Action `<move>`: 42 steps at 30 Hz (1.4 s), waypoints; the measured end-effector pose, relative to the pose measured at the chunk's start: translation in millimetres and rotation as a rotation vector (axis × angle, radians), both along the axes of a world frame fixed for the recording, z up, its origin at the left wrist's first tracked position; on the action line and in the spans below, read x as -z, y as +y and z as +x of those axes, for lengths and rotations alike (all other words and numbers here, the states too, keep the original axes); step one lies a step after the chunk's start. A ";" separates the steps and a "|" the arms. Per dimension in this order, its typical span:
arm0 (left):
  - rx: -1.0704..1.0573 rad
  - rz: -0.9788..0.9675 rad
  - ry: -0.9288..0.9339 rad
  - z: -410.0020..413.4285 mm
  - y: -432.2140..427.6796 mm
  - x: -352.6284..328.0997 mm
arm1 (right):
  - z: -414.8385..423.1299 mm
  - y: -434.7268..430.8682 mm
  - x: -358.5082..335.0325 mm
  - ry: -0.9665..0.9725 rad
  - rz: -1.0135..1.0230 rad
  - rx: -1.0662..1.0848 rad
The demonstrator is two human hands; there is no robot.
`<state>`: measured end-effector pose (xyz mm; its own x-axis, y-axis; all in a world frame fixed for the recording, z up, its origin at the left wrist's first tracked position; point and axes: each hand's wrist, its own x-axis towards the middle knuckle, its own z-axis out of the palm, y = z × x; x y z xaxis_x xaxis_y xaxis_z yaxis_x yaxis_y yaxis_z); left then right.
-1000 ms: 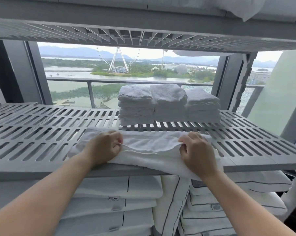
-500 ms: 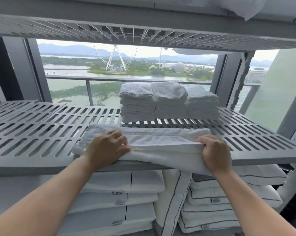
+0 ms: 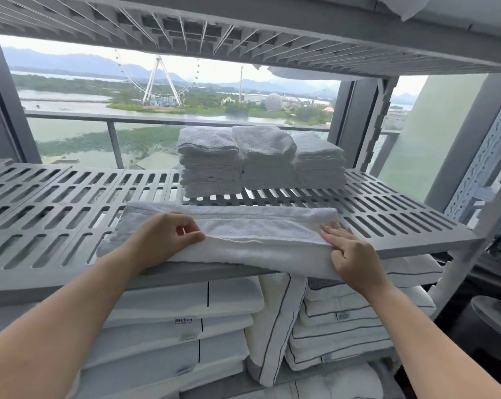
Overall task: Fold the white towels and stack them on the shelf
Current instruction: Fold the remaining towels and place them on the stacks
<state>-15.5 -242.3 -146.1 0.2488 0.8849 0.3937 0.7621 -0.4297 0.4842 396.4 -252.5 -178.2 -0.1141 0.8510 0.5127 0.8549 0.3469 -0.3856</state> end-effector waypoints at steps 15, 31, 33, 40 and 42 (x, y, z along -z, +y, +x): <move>-0.465 0.057 0.488 31.8 -26.2 -21.4 | -7.1 4.8 -36.9 -0.437 -0.046 0.112; -0.577 0.194 0.637 8.1 -38.2 -23.7 | -45.6 21.9 -18.7 -0.293 0.106 0.291; -0.526 0.202 0.597 0.2 -33.9 -21.9 | -49.2 24.2 -17.7 -0.283 0.086 0.263; -0.339 0.039 0.633 -16.4 -15.4 -30.0 | -74.3 22.1 -26.0 -0.235 0.053 0.254; -0.270 -0.037 0.619 -22.7 -11.3 -36.4 | -79.3 21.1 -24.9 -0.217 0.068 0.187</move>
<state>-38.2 -253.6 -109.7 0.1872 0.9579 0.2177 0.9820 -0.1770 -0.0658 317.2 -231.4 -153.3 -0.0717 0.8322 0.5498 0.9665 0.1941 -0.1678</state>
